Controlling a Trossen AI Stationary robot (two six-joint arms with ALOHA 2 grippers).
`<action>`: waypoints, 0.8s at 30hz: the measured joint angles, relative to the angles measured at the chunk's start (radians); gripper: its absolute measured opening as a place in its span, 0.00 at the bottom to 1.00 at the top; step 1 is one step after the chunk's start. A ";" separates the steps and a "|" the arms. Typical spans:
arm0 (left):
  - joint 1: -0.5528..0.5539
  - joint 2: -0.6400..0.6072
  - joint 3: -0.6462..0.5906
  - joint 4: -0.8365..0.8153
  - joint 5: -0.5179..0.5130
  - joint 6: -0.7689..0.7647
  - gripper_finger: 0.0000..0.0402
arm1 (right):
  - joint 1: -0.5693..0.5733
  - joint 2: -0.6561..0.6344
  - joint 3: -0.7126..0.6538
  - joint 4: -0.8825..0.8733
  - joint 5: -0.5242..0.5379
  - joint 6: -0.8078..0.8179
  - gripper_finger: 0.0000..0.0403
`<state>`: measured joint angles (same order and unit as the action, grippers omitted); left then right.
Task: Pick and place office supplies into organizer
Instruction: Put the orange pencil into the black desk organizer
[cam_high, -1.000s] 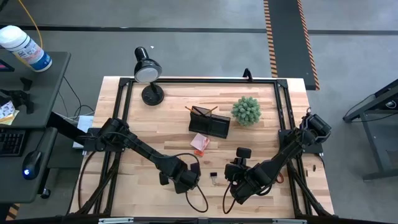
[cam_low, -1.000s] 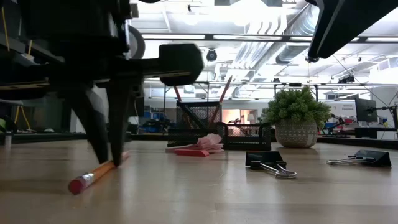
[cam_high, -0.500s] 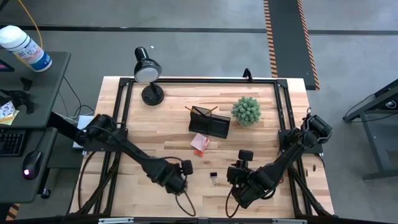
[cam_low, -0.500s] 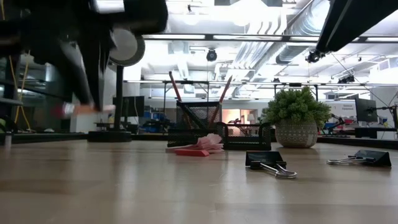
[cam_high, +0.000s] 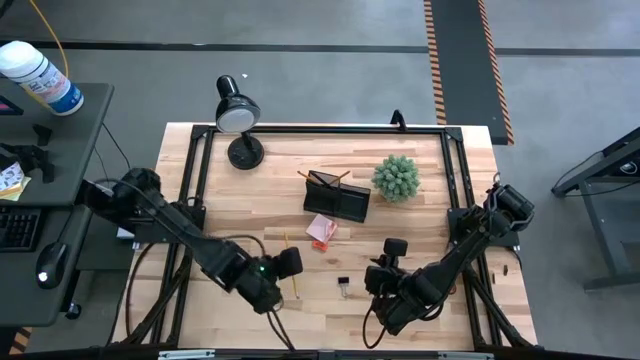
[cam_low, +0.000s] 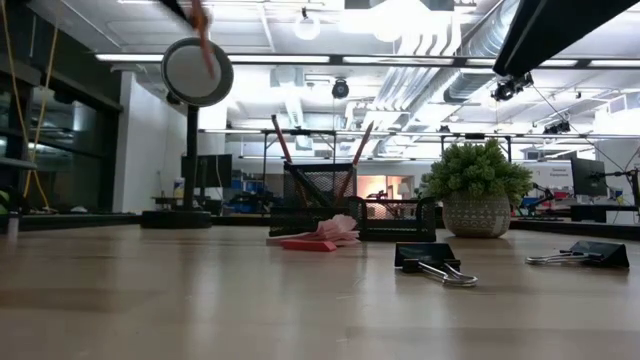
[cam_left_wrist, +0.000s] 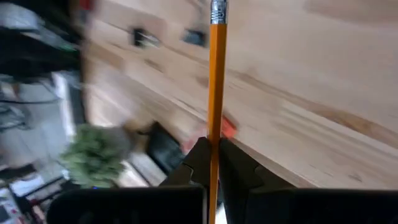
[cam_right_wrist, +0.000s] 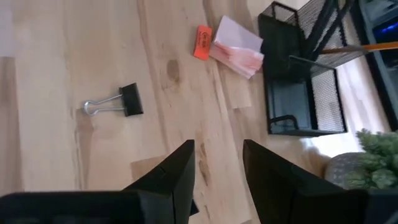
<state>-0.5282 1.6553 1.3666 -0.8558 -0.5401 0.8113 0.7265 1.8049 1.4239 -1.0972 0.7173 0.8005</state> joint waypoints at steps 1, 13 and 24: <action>0.004 -0.021 0.000 0.020 0.000 0.016 0.00 | 0.000 0.000 0.000 -0.004 0.014 0.000 0.32; 0.219 -0.251 0.001 0.350 0.257 0.033 0.00 | -0.014 0.000 0.000 -0.030 0.196 -0.019 0.32; 0.462 -0.377 -0.088 0.609 0.616 -0.039 0.00 | -0.022 0.000 0.000 -0.021 0.280 -0.023 0.32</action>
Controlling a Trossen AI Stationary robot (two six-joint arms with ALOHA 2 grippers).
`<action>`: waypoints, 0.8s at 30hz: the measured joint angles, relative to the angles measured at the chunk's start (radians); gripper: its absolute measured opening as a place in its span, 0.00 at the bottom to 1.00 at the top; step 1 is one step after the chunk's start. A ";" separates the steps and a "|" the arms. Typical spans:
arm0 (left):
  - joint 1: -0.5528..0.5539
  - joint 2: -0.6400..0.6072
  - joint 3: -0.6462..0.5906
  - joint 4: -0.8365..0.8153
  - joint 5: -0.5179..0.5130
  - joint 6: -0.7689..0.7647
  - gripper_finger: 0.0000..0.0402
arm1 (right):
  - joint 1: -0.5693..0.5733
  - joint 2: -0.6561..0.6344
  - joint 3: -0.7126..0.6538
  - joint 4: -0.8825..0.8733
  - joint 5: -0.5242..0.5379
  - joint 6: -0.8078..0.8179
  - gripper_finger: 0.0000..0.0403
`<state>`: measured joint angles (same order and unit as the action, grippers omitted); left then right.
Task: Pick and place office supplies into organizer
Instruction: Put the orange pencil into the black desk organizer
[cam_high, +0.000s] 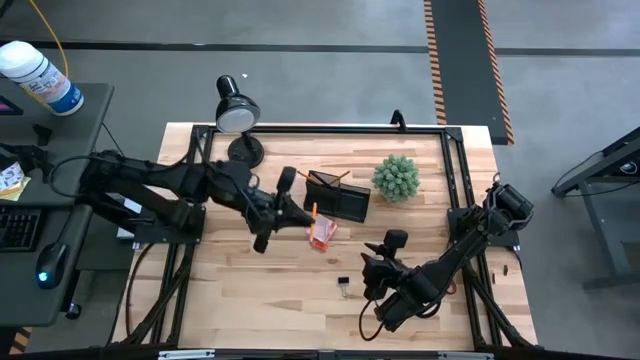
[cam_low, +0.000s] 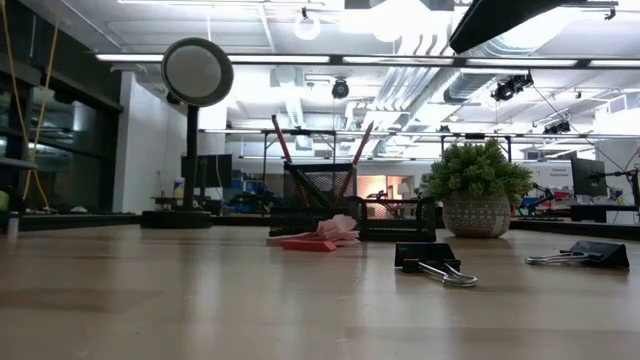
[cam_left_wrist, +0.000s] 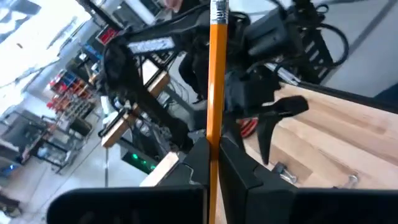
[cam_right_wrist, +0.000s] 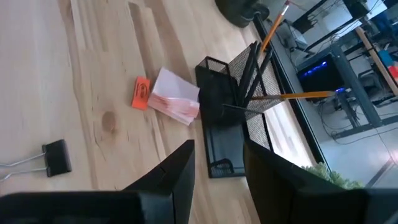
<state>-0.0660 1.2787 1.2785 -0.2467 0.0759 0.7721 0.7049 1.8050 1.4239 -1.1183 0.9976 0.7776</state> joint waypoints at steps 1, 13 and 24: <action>0.019 -0.012 -0.015 0.012 0.011 -0.012 0.00 | 0.000 0.000 0.000 0.005 0.003 0.000 0.32; 0.226 -0.144 -0.224 0.266 0.177 -0.199 0.00 | -0.005 0.000 0.000 0.031 0.042 0.008 0.32; 0.366 -0.147 -0.356 0.449 0.217 -0.330 0.00 | -0.004 0.000 0.000 0.038 0.010 0.035 0.32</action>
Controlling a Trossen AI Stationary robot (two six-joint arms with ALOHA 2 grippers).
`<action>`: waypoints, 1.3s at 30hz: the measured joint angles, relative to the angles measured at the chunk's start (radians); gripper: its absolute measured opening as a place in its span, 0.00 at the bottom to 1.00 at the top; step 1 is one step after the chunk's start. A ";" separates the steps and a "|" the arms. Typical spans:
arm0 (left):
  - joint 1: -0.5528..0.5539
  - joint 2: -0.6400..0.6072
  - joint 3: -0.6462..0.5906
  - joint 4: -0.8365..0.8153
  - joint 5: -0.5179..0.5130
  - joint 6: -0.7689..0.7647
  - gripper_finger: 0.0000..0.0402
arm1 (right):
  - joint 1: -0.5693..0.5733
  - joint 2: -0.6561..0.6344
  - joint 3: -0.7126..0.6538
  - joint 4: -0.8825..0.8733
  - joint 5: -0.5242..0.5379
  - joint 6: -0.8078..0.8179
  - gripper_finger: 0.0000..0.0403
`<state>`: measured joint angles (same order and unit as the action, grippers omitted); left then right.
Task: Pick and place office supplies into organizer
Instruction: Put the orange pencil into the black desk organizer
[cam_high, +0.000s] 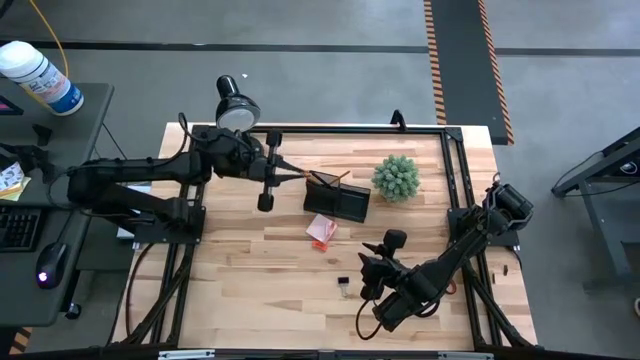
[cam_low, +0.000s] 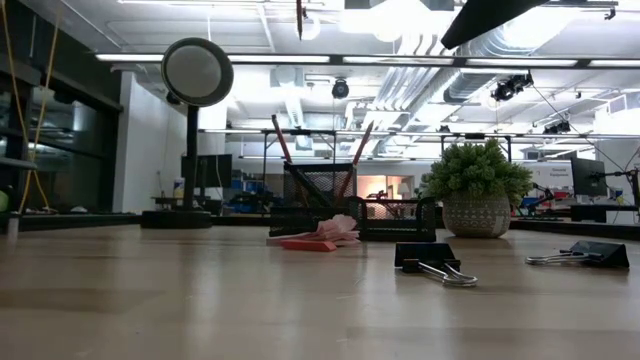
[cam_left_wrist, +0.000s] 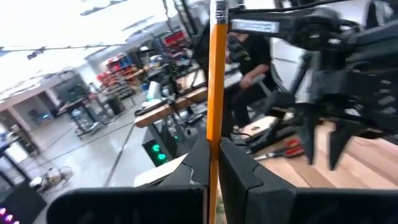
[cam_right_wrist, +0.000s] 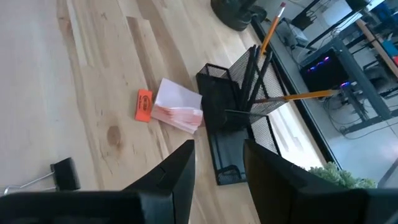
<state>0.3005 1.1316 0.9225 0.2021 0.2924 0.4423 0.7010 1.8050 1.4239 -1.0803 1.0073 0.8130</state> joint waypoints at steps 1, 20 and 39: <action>0.016 0.000 -0.020 0.033 0.009 -0.019 0.00 | 0.000 0.000 0.000 0.000 0.001 -0.001 0.32; 0.080 0.102 -0.265 0.413 0.057 -0.107 0.00 | -0.069 0.003 -0.133 0.073 0.025 0.095 0.32; 0.079 0.400 -0.265 0.688 -0.146 -0.233 0.00 | -0.188 0.003 -0.248 0.102 -0.041 0.126 0.32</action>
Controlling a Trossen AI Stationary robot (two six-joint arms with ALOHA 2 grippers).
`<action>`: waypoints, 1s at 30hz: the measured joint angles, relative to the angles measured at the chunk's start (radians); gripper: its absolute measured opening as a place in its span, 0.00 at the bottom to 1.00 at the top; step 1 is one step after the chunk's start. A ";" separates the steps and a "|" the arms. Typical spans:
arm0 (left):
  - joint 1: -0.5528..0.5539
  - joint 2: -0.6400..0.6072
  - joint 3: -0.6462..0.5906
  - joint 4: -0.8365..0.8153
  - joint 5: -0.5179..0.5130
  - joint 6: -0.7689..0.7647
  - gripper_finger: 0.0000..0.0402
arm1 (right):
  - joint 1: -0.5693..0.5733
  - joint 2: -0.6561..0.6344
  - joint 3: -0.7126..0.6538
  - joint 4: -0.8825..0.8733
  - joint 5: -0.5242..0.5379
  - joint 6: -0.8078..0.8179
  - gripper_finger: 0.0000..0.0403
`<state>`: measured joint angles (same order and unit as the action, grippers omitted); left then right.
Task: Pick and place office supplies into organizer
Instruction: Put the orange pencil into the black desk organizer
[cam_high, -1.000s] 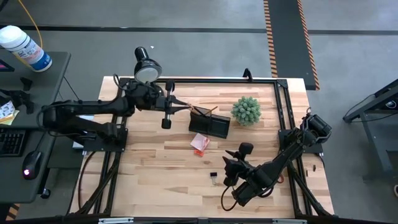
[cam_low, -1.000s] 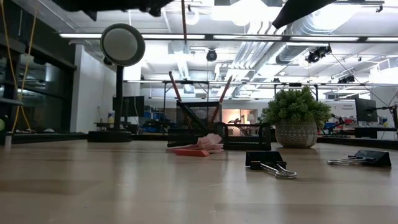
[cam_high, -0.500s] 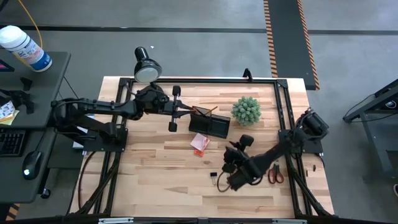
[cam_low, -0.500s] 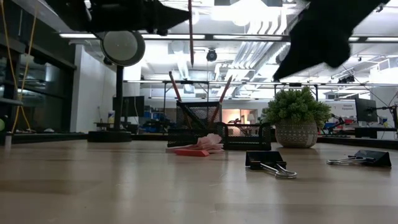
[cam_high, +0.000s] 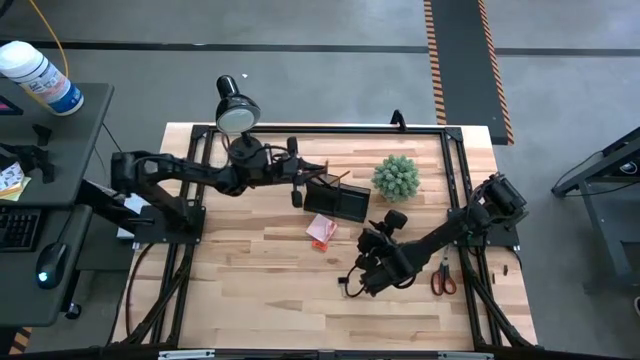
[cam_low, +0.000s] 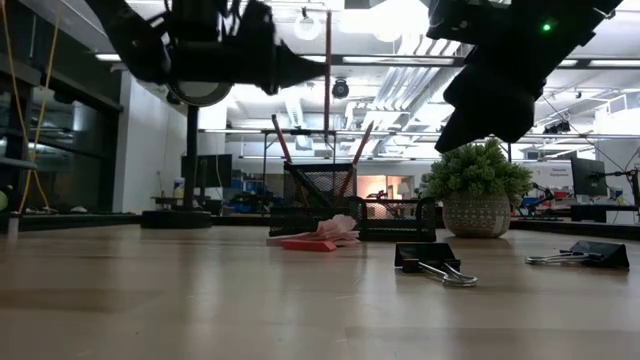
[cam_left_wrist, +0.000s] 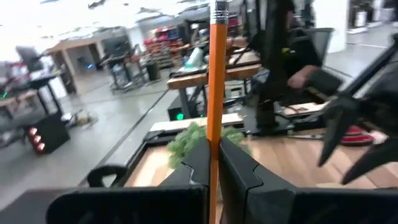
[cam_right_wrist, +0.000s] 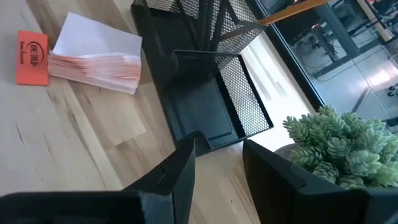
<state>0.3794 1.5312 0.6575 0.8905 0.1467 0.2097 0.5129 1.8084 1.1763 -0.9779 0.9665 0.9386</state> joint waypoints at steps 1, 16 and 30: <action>0.000 0.018 0.000 0.017 -0.018 -0.009 0.00 | 0.000 0.000 0.000 0.000 0.000 0.000 0.32; 0.000 0.184 0.000 0.099 -0.124 -0.054 0.00 | 0.000 0.000 0.000 0.010 -0.005 -0.004 0.32; -0.001 0.221 0.001 -0.012 -0.192 -0.005 0.00 | 0.000 -0.001 0.000 0.014 -0.008 -0.005 0.32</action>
<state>0.3786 1.7520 0.6585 0.8786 -0.0456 0.2044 0.5133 1.8077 1.1767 -0.9635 0.9588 0.9340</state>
